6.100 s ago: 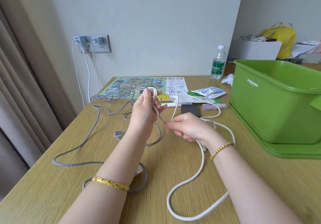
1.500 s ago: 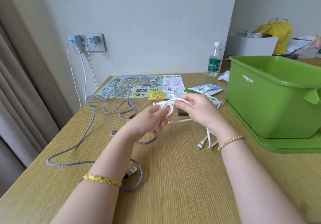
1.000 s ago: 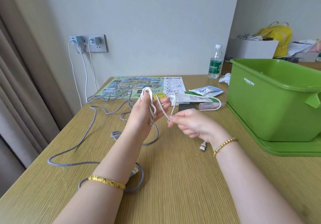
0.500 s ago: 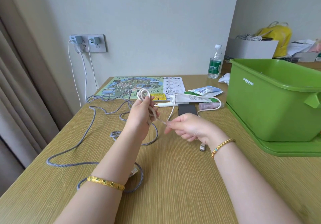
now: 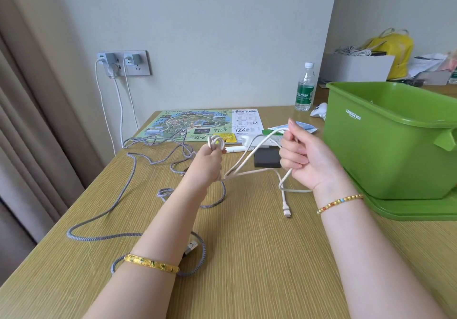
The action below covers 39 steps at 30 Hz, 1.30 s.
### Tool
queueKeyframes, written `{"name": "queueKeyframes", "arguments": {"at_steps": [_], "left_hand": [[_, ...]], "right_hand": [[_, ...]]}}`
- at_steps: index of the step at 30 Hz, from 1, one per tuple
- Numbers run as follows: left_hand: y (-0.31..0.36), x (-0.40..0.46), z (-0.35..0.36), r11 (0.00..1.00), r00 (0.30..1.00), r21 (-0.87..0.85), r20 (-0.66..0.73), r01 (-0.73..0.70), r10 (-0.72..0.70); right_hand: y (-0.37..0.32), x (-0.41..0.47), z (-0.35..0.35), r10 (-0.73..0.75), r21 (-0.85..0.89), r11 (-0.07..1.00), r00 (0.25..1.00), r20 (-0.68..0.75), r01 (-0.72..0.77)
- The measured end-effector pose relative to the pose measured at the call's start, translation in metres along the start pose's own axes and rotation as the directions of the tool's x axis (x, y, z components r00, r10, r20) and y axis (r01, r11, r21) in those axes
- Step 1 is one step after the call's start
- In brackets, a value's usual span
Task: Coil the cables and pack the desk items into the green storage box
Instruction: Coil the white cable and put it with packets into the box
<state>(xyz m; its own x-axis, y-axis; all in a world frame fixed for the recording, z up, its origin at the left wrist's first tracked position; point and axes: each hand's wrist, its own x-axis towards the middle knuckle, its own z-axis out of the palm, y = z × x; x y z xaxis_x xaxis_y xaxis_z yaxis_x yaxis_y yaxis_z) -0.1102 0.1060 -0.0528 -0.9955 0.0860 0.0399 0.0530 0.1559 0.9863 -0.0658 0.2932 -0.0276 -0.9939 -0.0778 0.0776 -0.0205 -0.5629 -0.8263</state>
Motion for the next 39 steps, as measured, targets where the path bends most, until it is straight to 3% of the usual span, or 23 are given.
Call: {"name": "queueKeyframes", "arguments": {"at_steps": [4, 9, 18, 23, 29, 32, 35, 39], "left_hand": [[0.001, -0.01, 0.001, 0.992, 0.975, 0.115, 0.222, -0.054, 0.028], [0.006, -0.025, 0.002, 0.965, 0.83, 0.136, 0.546, -0.226, 0.117], [0.015, -0.039, 0.005, 0.955, 0.774, 0.144, 0.622, -0.261, 0.118], [0.02, -0.042, 0.01, 0.975, 0.756, -0.004, 0.631, -0.221, 0.174], [0.019, -0.038, 0.012, 0.977, 0.824, -0.049, 0.53, -0.207, 0.201], [0.016, -0.031, 0.007, 0.969, 0.886, -0.108, 0.391, -0.223, 0.247], [0.018, -0.023, 0.001, 0.936, 0.955, -0.325, 0.21, -0.133, 0.209], [0.019, -0.014, -0.003, 0.783, 0.996, -0.622, 0.05, -0.032, 0.08]], "right_hand": [[0.004, -0.002, 0.005, -0.079, -0.026, 0.996, 0.994, 0.08, 0.082], [0.008, -0.001, 0.01, -0.098, -0.102, 0.988, 0.983, 0.155, 0.115], [0.011, -0.001, 0.013, -0.113, -0.107, 0.985, 0.978, 0.174, 0.133], [0.01, -0.002, 0.013, -0.109, -0.122, 0.984, 0.98, 0.166, 0.13], [0.009, -0.001, 0.009, -0.094, -0.189, 0.975, 0.986, 0.135, 0.119], [0.009, 0.0, 0.005, -0.098, -0.234, 0.966, 0.992, 0.074, 0.113], [0.01, 0.001, 0.004, -0.063, -0.299, 0.953, 0.998, -0.01, 0.057], [0.017, 0.002, 0.006, 0.056, -0.443, 0.894, 0.998, -0.031, -0.064]]}}
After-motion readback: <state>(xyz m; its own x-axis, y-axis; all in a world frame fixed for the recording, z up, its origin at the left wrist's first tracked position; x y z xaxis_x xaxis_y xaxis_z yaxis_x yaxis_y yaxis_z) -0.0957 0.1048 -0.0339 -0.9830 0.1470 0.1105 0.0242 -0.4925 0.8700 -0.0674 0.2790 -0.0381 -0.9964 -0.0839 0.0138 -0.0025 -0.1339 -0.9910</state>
